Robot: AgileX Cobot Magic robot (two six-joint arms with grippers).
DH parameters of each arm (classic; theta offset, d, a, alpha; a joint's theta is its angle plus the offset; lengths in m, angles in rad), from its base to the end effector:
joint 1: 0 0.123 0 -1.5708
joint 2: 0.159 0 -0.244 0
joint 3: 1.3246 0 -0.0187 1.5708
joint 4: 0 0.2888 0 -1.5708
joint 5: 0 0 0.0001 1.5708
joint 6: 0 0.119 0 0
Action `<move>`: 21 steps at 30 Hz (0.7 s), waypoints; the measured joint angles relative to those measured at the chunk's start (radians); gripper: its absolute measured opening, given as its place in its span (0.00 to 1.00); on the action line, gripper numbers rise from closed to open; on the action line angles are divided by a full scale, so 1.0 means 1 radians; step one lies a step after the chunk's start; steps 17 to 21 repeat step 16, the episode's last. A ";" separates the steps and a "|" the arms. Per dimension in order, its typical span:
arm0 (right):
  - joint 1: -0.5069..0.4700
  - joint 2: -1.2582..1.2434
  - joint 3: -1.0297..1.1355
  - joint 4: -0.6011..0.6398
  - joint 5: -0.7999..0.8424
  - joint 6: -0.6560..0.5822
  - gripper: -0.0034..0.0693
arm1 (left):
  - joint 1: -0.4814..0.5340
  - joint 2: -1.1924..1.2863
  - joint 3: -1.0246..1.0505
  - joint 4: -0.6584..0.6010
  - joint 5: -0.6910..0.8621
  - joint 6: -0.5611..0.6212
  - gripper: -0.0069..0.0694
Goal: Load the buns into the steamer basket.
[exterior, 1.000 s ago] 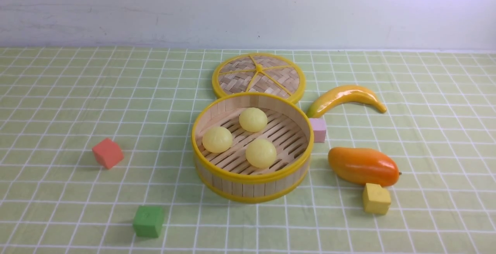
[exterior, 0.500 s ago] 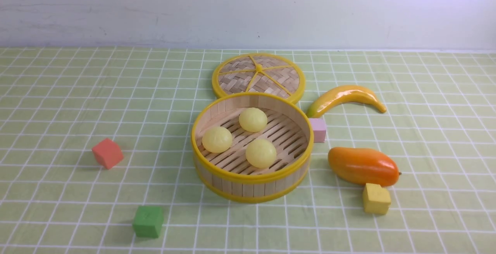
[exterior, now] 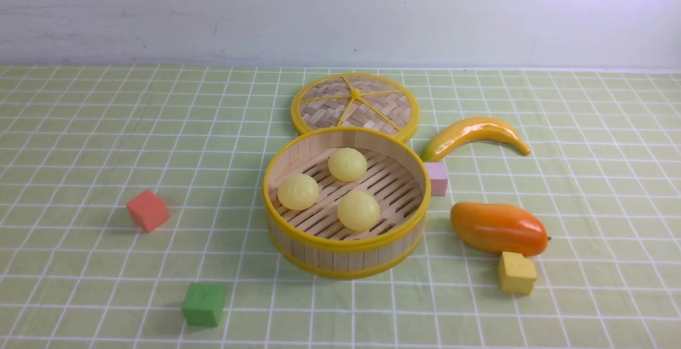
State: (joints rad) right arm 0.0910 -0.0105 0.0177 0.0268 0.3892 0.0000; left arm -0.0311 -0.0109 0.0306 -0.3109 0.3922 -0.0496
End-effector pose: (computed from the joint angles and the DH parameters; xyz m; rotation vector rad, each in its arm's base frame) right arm 0.1576 0.0156 0.1645 -0.0692 1.8795 0.0890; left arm 0.1576 -0.0189 0.1613 -0.2090 1.8808 -0.3630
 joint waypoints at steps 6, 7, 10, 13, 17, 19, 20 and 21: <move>0.000 0.000 0.000 0.000 0.000 0.000 0.15 | 0.000 0.000 0.000 0.000 0.000 0.000 0.08; 0.000 0.000 0.000 0.000 0.000 0.000 0.15 | 0.000 0.000 0.000 0.000 0.000 0.000 0.08; 0.000 0.000 0.000 0.000 0.000 0.000 0.16 | 0.000 0.000 0.000 0.000 0.000 0.000 0.08; 0.000 0.000 0.000 0.000 0.000 0.000 0.16 | 0.000 0.000 0.000 0.000 0.000 0.000 0.09; 0.000 0.000 0.000 0.000 0.000 0.000 0.17 | 0.000 0.000 0.000 0.000 0.000 0.000 0.09; 0.000 0.000 0.000 0.000 0.000 0.000 0.17 | 0.000 0.000 0.000 0.000 0.000 0.000 0.09; 0.000 0.000 0.000 0.000 0.000 0.000 0.17 | 0.000 0.000 0.000 0.000 0.000 0.000 0.09; 0.000 0.000 0.000 0.000 0.000 0.000 0.17 | 0.000 0.000 0.000 0.000 0.000 0.000 0.09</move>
